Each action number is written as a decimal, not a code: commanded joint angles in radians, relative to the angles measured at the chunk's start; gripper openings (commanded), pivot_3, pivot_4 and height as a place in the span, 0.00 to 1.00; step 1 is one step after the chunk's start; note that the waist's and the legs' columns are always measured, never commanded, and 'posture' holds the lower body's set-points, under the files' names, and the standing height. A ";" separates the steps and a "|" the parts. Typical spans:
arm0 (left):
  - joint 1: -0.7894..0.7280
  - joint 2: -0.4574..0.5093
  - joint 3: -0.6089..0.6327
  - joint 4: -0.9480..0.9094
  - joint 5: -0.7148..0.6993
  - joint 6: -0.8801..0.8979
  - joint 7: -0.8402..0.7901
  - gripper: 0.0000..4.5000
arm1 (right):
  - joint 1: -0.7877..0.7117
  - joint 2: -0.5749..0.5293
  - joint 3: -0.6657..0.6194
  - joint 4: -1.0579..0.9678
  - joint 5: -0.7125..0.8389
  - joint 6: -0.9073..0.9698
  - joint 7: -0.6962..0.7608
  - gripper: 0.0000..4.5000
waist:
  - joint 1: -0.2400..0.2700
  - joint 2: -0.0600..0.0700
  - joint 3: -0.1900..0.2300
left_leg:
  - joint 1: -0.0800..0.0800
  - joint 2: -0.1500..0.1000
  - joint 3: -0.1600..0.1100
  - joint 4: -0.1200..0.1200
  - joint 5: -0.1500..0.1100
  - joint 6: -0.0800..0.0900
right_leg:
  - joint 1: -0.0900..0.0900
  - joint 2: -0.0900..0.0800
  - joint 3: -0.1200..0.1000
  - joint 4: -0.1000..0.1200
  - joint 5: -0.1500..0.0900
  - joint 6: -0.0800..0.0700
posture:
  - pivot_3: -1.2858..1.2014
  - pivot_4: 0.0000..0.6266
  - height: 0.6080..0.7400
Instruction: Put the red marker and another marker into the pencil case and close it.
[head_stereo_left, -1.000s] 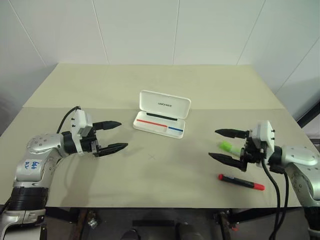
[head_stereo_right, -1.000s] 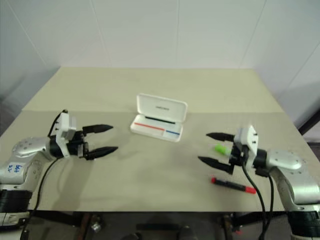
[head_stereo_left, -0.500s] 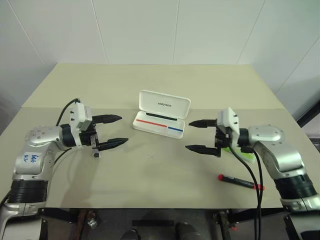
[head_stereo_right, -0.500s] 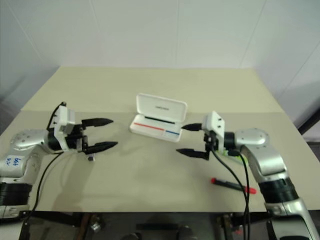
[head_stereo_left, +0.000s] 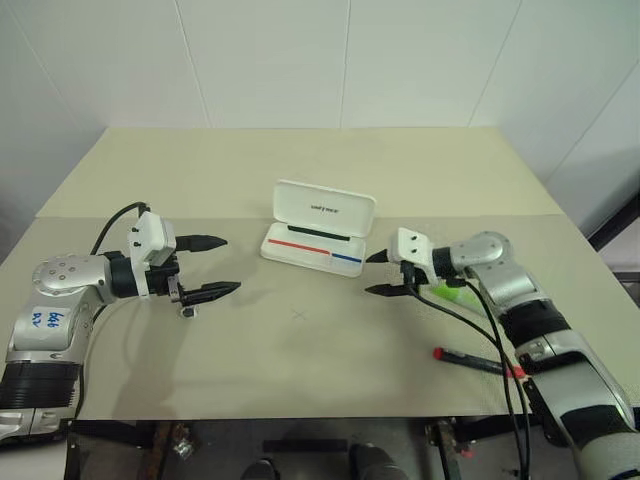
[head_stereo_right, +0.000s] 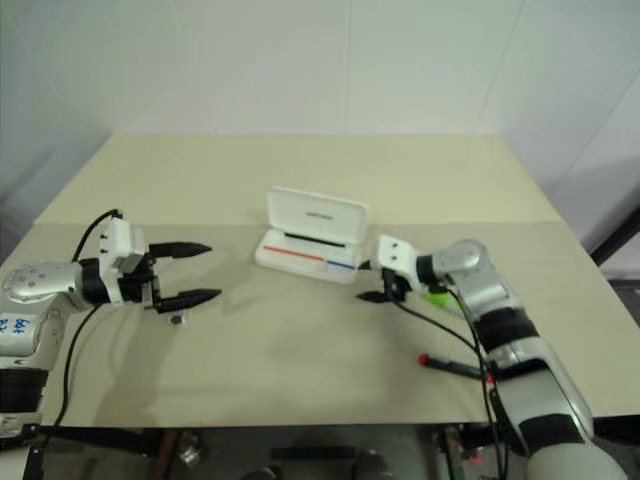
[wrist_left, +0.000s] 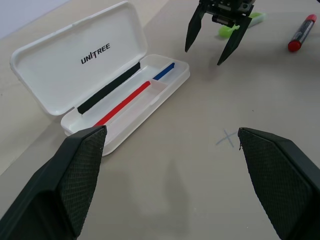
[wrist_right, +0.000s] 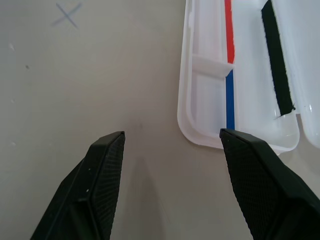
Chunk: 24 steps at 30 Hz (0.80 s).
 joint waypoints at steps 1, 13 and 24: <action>0.007 0.017 0.028 -0.034 0.001 -0.005 0.011 1.00 | -0.058 0.021 0.003 0.078 -0.034 -0.053 0.012 0.71 | -0.002 0.000 0.000 | 0.000 0.000 0.000 0.000 0.000 0.000 | 0.000 0.000 0.000 0.000 0.000 0.000 | 0.52 0.24 1.00; 0.050 -0.001 0.035 -0.078 -0.012 0.004 0.053 1.00 | -0.172 0.080 0.001 0.231 -0.127 -0.123 0.005 0.71 | -0.006 0.000 0.000 | 0.001 0.000 0.000 0.000 0.000 0.000 | 0.000 0.000 0.000 0.003 0.000 0.000 | 0.52 0.24 1.00; 0.064 -0.020 0.039 -0.083 -0.015 -0.003 0.074 1.00 | -0.186 0.087 -0.001 0.141 -0.146 -0.071 0.045 0.71 | -0.008 0.000 0.000 | 0.001 0.000 0.000 0.000 0.000 0.000 | 0.000 0.000 0.000 0.003 0.000 0.000 | 0.52 0.24 1.00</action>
